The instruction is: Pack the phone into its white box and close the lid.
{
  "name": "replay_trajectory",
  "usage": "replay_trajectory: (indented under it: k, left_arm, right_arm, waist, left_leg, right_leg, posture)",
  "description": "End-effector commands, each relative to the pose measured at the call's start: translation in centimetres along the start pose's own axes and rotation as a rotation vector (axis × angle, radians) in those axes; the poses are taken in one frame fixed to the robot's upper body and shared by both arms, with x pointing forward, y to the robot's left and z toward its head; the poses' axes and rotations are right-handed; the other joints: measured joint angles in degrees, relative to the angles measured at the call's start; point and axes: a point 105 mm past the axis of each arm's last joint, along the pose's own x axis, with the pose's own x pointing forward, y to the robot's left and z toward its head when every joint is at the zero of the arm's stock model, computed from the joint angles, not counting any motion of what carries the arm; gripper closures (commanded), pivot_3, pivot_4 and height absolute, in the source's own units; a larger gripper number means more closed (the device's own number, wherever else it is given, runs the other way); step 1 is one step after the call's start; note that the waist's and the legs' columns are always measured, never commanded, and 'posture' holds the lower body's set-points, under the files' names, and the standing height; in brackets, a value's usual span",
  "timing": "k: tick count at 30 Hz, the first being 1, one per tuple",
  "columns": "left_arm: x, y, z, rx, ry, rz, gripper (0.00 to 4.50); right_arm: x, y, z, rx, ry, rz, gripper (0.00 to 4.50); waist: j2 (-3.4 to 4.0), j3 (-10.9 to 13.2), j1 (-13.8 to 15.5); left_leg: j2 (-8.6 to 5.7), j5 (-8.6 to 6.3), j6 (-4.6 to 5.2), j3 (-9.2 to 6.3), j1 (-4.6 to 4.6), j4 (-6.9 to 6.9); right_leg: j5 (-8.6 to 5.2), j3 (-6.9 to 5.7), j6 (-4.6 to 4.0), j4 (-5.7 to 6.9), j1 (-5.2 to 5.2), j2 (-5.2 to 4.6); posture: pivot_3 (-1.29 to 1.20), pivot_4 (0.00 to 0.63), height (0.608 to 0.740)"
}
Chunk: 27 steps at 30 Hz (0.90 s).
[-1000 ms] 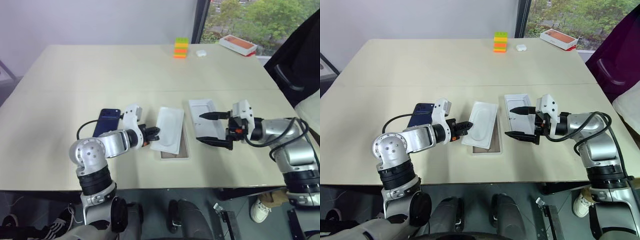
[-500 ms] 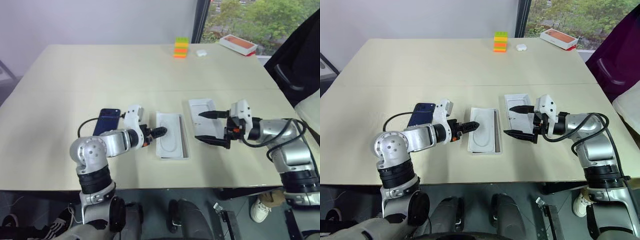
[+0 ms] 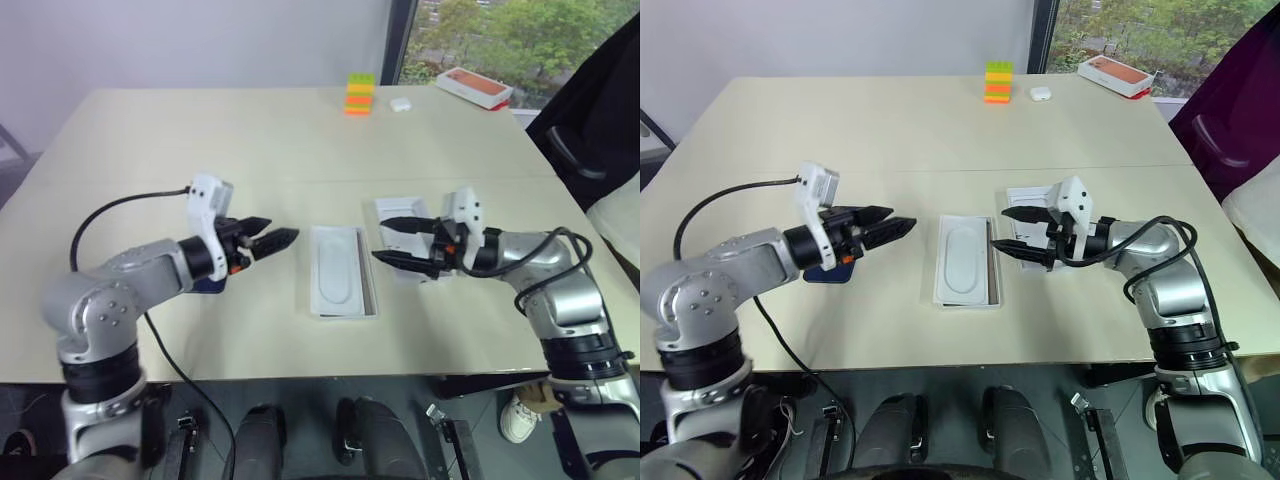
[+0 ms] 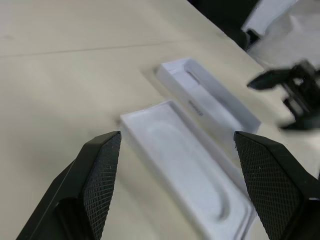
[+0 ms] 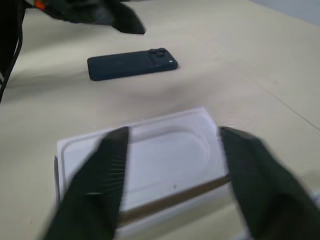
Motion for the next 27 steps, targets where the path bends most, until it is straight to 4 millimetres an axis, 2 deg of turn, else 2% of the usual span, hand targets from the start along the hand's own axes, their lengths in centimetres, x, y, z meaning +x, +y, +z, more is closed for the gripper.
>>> replay_trajectory:
  k: [1, 3, 4, 10, 14, 19, 27]
  left_arm:
    - [-3.0, 0.1, 1.7, 0.236, -0.139, -0.082, 0.69]
    - [-4.0, 1.4, 1.3, 0.231, -0.148, -0.07, 0.69]
    - [-4.3, 1.8, 1.6, 0.294, -0.187, -0.05, 0.69]
    - [-4.3, 2.9, 0.8, 0.318, -0.186, -0.033, 0.69]
    - [-4.2, 3.0, 0.3, 0.324, -0.184, -0.021, 0.69]
    - [-3.9, 2.5, -0.2, 0.334, -0.169, -0.029, 0.69]
    - [-3.4, 2.8, -0.4, 0.346, -0.161, -0.028, 0.69]
  right_arm:
    - [2.3, 0.2, 0.1, -0.045, 0.061, -0.063, 3.32]
    - [3.7, 0.9, 0.1, -0.054, 0.076, -0.066, 4.3]
    - [4.1, 1.3, 0.1, -0.058, 0.078, -0.057, 4.44]
    - [6.2, 2.3, -1.2, -0.125, 0.186, -0.067, 4.44]
    - [6.6, 2.6, -2.0, -0.158, 0.245, -0.067, 4.44]
    - [5.4, 3.2, -3.9, -0.237, 0.386, -0.001, 4.44]
    - [3.9, 2.8, -4.2, -0.272, 0.463, 0.032, 4.44]
  waist:
    - [0.0, 0.0, -0.07]
    - [0.01, 0.01, 0.36]
    - [0.02, 0.01, 0.59]
    - [0.02, 0.01, 0.62]
    - [0.01, 0.01, 0.51]
    - [0.02, 0.01, 0.56]
    - [0.01, 0.0, 0.56]
  left_leg:
    - [0.01, 0.0, 0.0, 0.0, -0.03, 0.0]
    - [0.0, 0.0, 0.0, 0.02, -0.07, 0.0]
    - [0.01, 0.0, 0.0, 0.0, -0.12, 0.01]
    - [-0.06, 0.0, 0.01, 0.06, -0.25, 0.08]
    - [-0.05, -0.03, 0.05, 0.11, -0.27, 0.06]
    - [0.04, -0.03, 0.05, 0.02, -0.21, 0.0]
    - [0.04, -0.03, 0.05, 0.02, -0.18, 0.01]
  right_leg:
    - [0.0, -0.01, -0.02, 0.0, -0.03, -0.01]
    - [0.0, -0.01, -0.05, 0.01, -0.09, -0.03]
    - [-0.02, -0.05, -0.16, 0.0, -0.12, -0.02]
    - [0.01, -0.04, -0.1, -0.16, -0.09, -0.18]
    - [0.03, -0.01, -0.05, -0.24, -0.11, -0.16]
    - [0.02, -0.09, -0.03, -0.13, -0.13, -0.02]
    - [-0.08, -0.08, 0.13, -0.1, -0.12, -0.02]
  posture:
    - [0.0, 0.15, 0.74]
    - [0.0, 0.15, 0.74]
    - [0.0, 0.15, 0.74]
    - [0.0, 0.15, 0.74]
    - [0.0, 0.15, 0.74]
    - [0.0, 0.15, 0.74]
    - [0.0, 0.15, 0.74]
